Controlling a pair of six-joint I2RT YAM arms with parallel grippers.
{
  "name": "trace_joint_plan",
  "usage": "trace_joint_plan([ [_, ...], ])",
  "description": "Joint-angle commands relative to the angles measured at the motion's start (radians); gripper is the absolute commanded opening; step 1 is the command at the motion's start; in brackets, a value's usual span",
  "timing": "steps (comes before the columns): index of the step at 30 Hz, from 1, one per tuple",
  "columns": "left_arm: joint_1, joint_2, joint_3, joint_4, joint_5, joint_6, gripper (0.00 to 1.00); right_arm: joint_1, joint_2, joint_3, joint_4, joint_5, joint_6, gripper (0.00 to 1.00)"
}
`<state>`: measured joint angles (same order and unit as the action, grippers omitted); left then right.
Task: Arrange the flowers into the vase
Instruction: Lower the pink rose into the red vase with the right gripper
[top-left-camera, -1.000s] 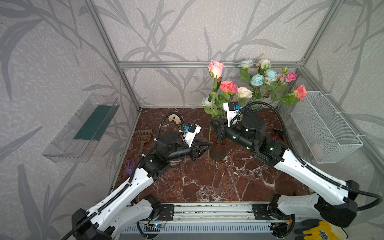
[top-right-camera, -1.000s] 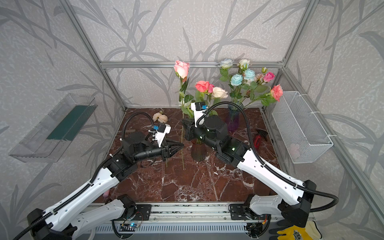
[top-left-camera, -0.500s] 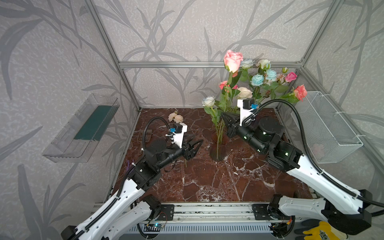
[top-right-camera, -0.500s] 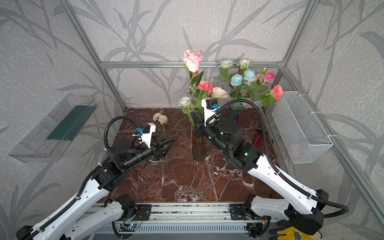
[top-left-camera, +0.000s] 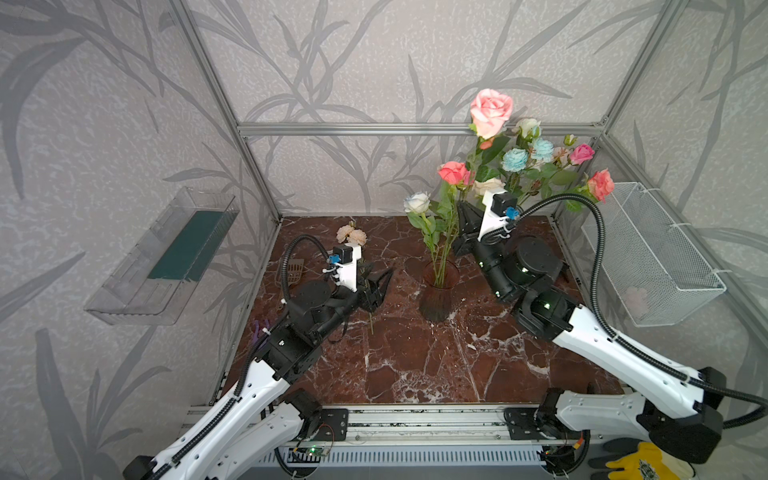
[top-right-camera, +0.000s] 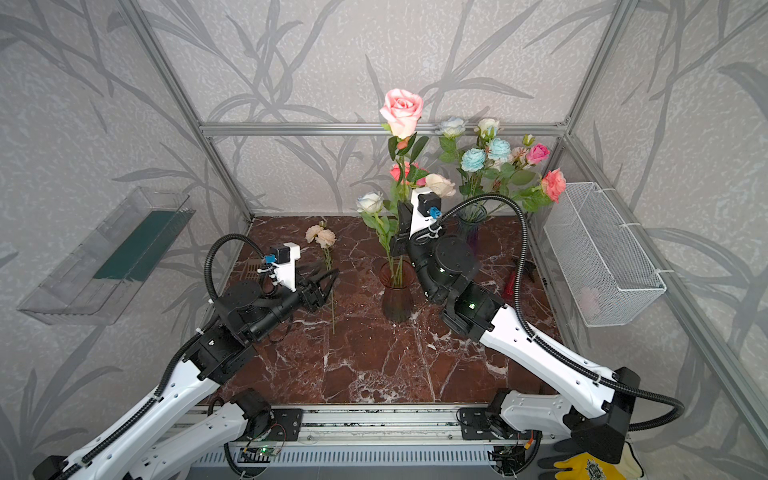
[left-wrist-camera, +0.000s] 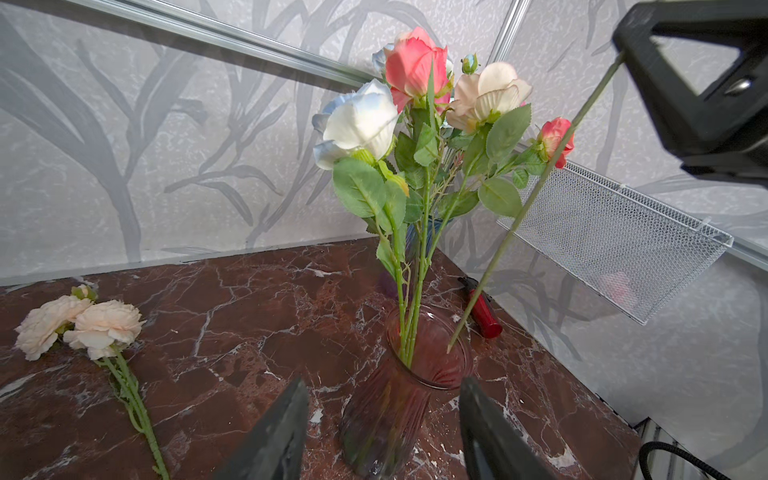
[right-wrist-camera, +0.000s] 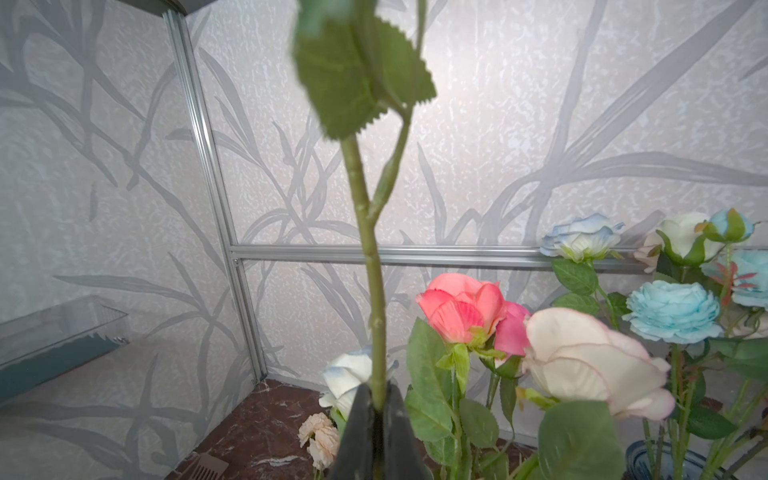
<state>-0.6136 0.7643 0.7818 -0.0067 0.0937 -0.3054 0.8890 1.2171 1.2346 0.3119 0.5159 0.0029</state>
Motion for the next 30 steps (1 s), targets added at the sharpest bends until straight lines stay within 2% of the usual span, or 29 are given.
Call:
trace_joint_plan([
  [1, 0.006, -0.005, 0.0, 0.02, -0.014, 0.016, 0.59, -0.006, 0.021, -0.013, 0.1, 0.05, -0.008, 0.01],
  [6, 0.014, 0.001, -0.003, 0.027, 0.0, 0.007, 0.59, -0.01, 0.027, -0.067, 0.103, 0.061, 0.038, 0.02],
  [14, 0.044, 0.019, 0.002, 0.034, 0.044, -0.018, 0.58, -0.012, -0.004, -0.167, 0.03, 0.083, 0.185, 0.03],
  [26, 0.074, 0.033, 0.005, 0.041, 0.079, -0.035, 0.59, -0.012, 0.025, -0.189, -0.099, 0.037, 0.307, 0.06],
  [28, 0.075, 0.034, 0.005, 0.042, 0.083, -0.037, 0.59, -0.012, 0.03, -0.184, -0.119, 0.033, 0.321, 0.09],
  [30, 0.077, 0.038, 0.007, 0.042, 0.083, -0.038, 0.59, -0.012, 0.035, -0.172, -0.152, 0.034, 0.332, 0.18],
])
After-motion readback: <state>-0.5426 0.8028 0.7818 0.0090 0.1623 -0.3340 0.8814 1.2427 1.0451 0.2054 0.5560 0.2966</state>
